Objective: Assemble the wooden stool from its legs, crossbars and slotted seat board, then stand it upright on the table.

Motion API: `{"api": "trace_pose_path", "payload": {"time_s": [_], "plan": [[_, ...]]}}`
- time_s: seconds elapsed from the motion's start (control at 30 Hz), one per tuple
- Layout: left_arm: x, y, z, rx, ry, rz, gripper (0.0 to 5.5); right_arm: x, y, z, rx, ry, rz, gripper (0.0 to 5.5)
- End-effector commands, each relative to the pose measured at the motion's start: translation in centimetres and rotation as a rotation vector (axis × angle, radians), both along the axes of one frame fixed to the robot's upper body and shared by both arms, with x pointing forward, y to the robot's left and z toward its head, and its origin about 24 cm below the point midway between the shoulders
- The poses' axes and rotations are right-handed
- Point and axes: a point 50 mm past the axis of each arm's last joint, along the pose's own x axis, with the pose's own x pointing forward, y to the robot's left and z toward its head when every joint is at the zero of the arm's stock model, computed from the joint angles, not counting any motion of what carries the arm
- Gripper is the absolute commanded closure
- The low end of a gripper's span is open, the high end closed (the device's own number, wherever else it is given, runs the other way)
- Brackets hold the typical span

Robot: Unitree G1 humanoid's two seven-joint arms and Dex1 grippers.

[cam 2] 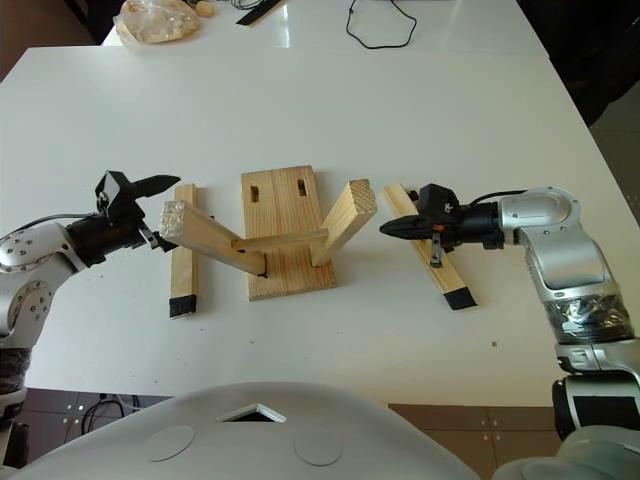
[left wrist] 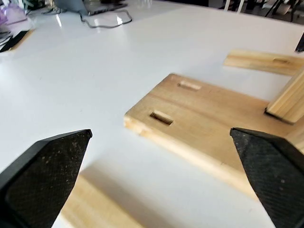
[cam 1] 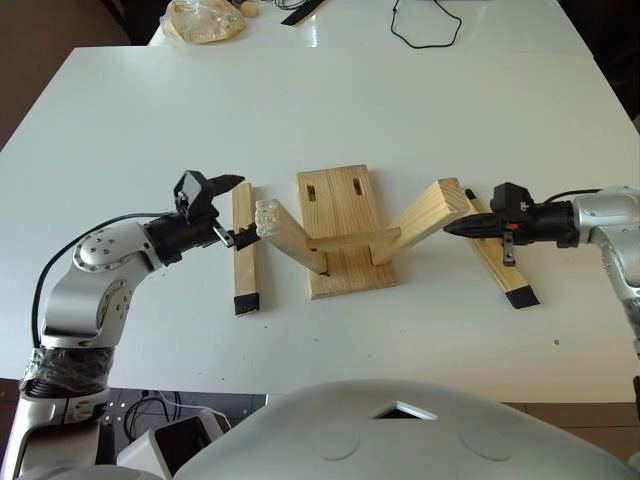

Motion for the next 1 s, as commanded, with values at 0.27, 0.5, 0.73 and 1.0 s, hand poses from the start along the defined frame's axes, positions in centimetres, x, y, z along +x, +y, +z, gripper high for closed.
{"api": "trace_pose_path", "payload": {"time_s": [0.27, 0.5, 0.73, 1.0], "plan": [[-4.9, -5.7, -3.9, 0.058, 0.114, -0.186, 0.1, -5.8, 1.2, -3.0, -0.09, 0.187, 0.201, 5.48], [-5.1, -9.3, -4.4, 0.003, 0.126, -0.295, 0.1, -4.8, 3.3, -4.4, -0.058, 0.142, 0.116, 5.48], [-4.2, -12.6, -3.7, -0.008, 0.09, -0.434, 0.1, 0.1, 4.5, -4.6, -0.058, 0.022, -0.014, 5.48], [-2.0, -13.7, -3.3, -0.003, 0.083, -0.466, 0.1, 3.1, 4.8, -5.6, -0.079, -0.055, -0.111, 5.48]]}}
